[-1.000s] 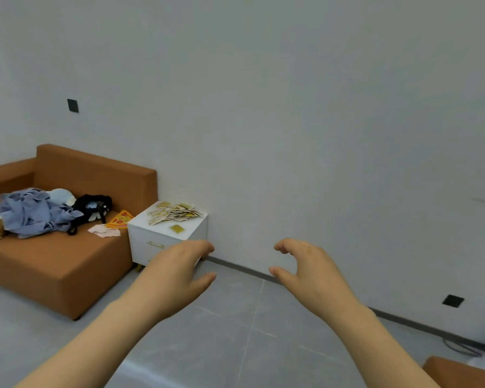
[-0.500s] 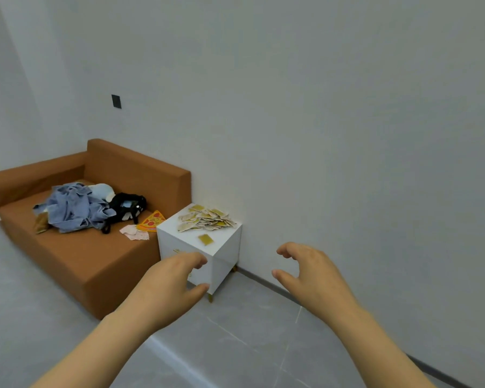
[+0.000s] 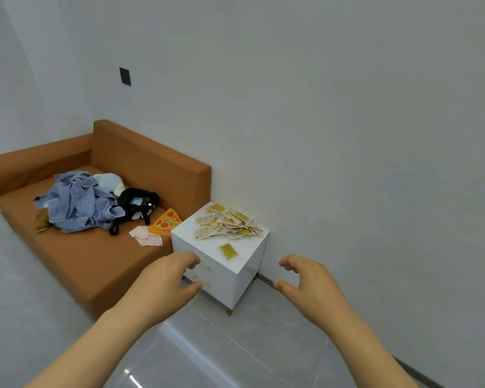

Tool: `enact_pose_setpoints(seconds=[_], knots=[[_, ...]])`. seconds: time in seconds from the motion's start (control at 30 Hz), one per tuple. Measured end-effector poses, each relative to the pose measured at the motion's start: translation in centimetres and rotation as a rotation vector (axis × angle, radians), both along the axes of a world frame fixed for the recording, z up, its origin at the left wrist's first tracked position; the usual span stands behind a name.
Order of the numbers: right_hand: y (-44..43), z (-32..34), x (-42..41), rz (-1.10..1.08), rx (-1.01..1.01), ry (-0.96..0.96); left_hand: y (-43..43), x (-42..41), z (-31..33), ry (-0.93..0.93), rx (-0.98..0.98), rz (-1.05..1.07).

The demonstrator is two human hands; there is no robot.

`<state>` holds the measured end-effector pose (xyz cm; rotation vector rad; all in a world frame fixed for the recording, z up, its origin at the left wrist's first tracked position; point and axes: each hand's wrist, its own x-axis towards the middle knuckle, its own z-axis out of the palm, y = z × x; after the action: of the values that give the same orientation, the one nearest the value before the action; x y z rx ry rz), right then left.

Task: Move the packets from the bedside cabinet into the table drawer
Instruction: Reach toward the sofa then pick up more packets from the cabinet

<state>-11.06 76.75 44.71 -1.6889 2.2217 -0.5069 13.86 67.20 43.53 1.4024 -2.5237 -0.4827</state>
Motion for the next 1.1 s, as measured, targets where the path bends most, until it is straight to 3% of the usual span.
enact_pose_setpoints(seconds=[0.4, 0.83, 1.1], knots=[[-16.4, -4.5, -1.0, -0.056, 0.107, -0.067, -17.0, -0.6, -4.5, 0.007, 0.145, -0.004], [-36.5, -9.0, -8.4, -0.056, 0.144, -0.156, -36.7, -5.2, -7.1, -0.103, 0.209, 0.124], [-44.4, -11.6, -11.8, -0.119, 0.231, -0.219, -45.8, -8.1, -9.9, -0.163, 0.261, 0.101]])
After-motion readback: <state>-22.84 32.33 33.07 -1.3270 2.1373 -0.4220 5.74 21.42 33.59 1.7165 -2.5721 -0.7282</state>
